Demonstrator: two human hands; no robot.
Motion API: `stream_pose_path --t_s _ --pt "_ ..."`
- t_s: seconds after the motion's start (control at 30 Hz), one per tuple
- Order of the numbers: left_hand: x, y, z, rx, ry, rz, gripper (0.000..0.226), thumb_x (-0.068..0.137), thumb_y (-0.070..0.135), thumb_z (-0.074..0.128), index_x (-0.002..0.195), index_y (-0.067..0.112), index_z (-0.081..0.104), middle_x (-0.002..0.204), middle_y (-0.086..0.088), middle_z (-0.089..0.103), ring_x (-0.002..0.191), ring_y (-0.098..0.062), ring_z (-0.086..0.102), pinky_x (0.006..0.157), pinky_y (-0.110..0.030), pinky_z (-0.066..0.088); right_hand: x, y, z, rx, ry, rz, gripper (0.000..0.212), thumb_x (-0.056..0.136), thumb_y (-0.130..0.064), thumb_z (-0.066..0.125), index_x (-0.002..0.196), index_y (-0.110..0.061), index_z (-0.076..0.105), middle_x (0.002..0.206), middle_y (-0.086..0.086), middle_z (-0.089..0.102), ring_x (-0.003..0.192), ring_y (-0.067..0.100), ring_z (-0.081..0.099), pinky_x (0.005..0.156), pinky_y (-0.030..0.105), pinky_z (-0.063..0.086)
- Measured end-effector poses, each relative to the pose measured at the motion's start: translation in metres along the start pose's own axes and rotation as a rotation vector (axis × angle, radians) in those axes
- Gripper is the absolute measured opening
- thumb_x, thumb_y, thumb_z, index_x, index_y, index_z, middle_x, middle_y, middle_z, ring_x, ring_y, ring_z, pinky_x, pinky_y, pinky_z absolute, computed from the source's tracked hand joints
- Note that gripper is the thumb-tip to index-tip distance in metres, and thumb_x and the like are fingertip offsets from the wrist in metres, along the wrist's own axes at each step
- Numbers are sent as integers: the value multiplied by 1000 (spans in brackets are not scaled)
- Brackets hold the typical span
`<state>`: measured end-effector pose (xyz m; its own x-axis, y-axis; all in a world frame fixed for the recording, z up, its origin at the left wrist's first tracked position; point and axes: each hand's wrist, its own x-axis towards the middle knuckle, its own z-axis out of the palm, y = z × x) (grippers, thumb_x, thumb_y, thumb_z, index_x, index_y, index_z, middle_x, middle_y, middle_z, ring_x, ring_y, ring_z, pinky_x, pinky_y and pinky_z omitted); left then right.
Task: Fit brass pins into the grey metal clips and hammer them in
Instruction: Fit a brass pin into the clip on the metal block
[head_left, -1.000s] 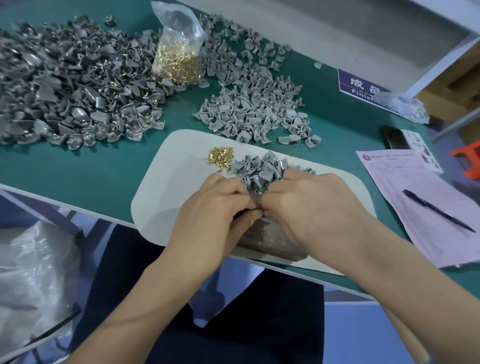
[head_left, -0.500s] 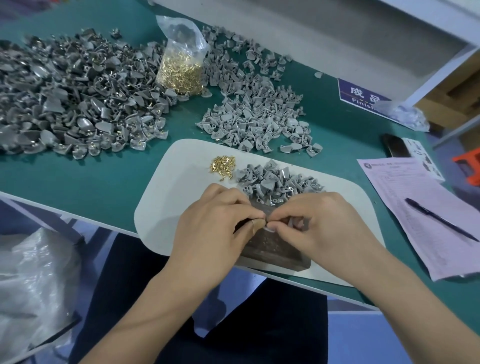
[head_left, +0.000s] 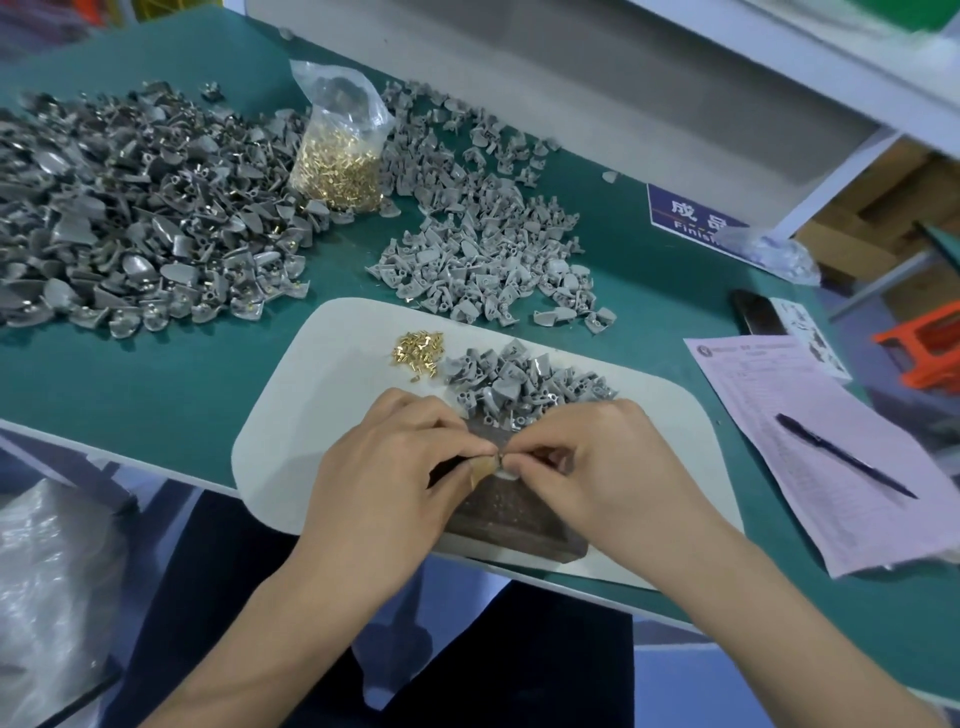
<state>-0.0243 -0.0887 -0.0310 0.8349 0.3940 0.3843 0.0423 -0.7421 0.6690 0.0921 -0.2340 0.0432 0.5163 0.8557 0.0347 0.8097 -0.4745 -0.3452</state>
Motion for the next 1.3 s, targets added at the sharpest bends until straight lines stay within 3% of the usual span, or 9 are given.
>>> stream_pose_path --t_s 0.17,0.37,0.6,0.77,0.9,1.0,1.1,1.17,1.3 --pt "0 1 -1 44 2 18 13 84 49 67 90 41 77 85 22 62 88 -7 52 57 -30 49 4 -6 -8 -88 -59 -47 8 87 -24 74 81 -25 79 66 -12 59 64 10 48 66 30 45" --pt "0 6 -5 91 -6 56 13 86 44 65 89 39 77 83 19 62 87 -13 54 58 -30 47 8 -20 -15 -320 -213 -46 23 100 -33 53 87 -22 69 88 -2 63 92 25 62 77 36 50" --pt "0 10 -7 161 12 80 3 83 31 79 85 33 77 79 14 60 87 -19 56 58 -26 40 14 -41 -14 -526 -307 -21 10 91 -14 58 85 -22 60 91 -1 60 94 27 64 66 32 35" --pt "-1 8 -7 135 -11 79 4 89 36 73 90 37 78 80 15 58 86 -16 53 59 -29 43 14 -18 -15 -286 -233 -69 20 99 -33 59 98 -25 77 90 -3 68 92 22 63 83 37 50" --pt "-1 8 -6 125 12 69 6 84 36 79 90 37 79 80 16 60 85 -15 54 60 -24 37 3 1 0 -95 -45 -71 5 88 -23 77 87 -27 81 76 -14 67 72 9 59 74 32 51" --pt "-1 6 -3 151 20 64 9 82 36 78 91 36 79 80 17 60 86 -14 55 61 -23 38 -5 10 6 211 62 50 15 80 -13 85 82 -27 82 72 -20 70 72 3 62 68 13 44" --pt "-1 6 -3 158 31 71 10 83 37 76 92 36 79 81 17 60 87 -13 54 61 -23 36 -6 10 11 378 86 143 18 78 -8 85 77 -25 81 67 -24 65 67 4 60 57 10 46" --pt "-2 6 -3 161 32 76 11 84 38 73 92 36 79 81 17 60 87 -13 54 62 -23 35 -7 10 12 379 92 158 16 79 -8 85 76 -24 80 65 -21 65 65 7 59 53 13 46" --pt "-2 6 -2 155 32 73 11 83 39 73 92 36 79 82 18 60 88 -13 54 61 -24 36 -9 5 12 155 149 45 15 77 -11 82 74 -25 76 68 -11 66 69 12 60 65 20 48"
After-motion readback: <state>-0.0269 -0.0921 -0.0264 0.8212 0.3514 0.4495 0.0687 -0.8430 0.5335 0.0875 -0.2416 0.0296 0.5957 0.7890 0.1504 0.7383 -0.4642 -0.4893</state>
